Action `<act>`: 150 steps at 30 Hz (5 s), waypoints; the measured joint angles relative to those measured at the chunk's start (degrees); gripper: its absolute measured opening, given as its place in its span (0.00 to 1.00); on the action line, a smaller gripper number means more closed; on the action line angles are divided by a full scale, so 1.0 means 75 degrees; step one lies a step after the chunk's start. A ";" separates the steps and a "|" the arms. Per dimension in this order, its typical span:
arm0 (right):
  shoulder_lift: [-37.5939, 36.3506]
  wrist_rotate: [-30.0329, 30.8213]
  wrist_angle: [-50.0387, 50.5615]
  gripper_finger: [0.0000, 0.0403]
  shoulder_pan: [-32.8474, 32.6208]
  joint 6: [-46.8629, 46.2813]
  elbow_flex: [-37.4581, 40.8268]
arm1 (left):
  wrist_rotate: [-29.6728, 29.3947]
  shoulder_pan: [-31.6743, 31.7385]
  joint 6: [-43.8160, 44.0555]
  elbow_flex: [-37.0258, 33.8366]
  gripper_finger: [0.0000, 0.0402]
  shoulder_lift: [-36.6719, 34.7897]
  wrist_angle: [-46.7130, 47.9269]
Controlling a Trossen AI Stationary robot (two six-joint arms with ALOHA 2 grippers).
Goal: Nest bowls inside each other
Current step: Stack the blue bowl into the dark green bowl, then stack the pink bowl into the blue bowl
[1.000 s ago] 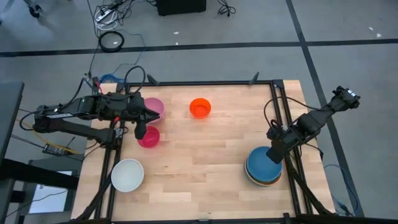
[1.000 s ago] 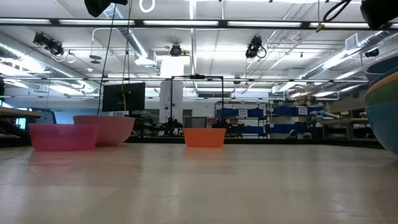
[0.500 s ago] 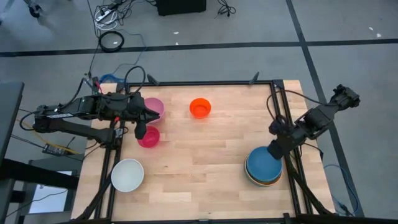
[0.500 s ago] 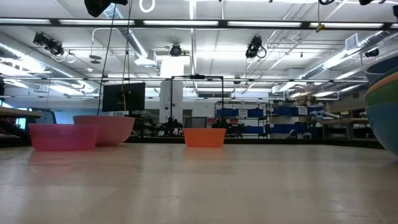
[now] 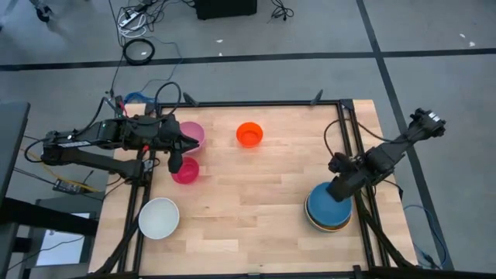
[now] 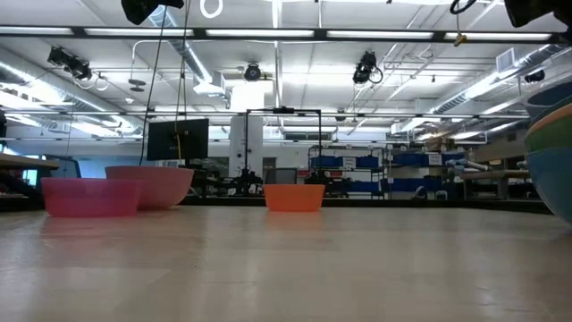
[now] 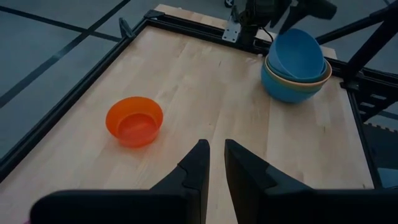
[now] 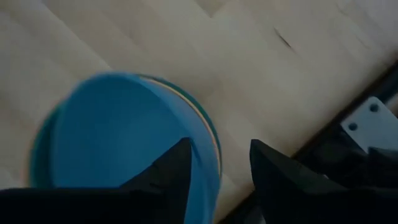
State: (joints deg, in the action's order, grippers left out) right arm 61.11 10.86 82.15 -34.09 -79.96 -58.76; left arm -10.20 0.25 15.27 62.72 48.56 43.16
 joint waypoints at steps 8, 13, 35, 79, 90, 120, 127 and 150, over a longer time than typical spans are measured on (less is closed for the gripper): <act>0.0832 -0.0408 -0.0242 0.29 -0.0117 0.0251 0.0006 | 0.0003 0.0000 0.0000 0.0000 0.14 0.0000 0.0000; 0.1224 -0.0398 -0.0908 0.23 -0.0140 0.0529 0.0006 | 0.0003 0.0000 0.0000 0.0000 0.14 0.0000 0.0003; 0.1124 -0.0411 -0.1268 0.11 -0.0609 0.0208 0.0009 | 0.0035 0.0001 0.0003 0.0000 0.14 0.0000 0.0005; -0.0028 0.6164 0.0338 0.33 -0.0592 -0.0967 0.0108 | -0.2152 0.1339 -0.0048 -0.0009 0.14 0.2396 0.3127; -0.0033 0.7054 -0.1094 0.33 -0.0253 0.0919 0.0108 | 0.2117 0.3252 -0.2721 -0.0531 0.14 0.3081 0.1746; -0.0036 0.6920 -0.1254 0.33 -0.0169 0.1095 0.0108 | 0.1910 0.4721 -0.4037 -0.3147 0.06 0.3126 -0.0759; -0.0033 0.6917 -0.1250 0.33 -0.0133 0.1095 0.0108 | 0.1737 0.4715 -0.4165 -0.3136 0.02 0.3112 -0.0914; -0.0034 0.7116 -0.1220 0.28 0.1247 0.1686 0.0108 | 0.2928 0.1080 -0.3175 -0.0130 0.01 0.3350 -0.3280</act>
State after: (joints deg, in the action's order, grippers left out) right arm 60.85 64.23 73.00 -24.73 -67.32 -57.95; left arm 11.76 8.35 -8.55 61.75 73.68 18.56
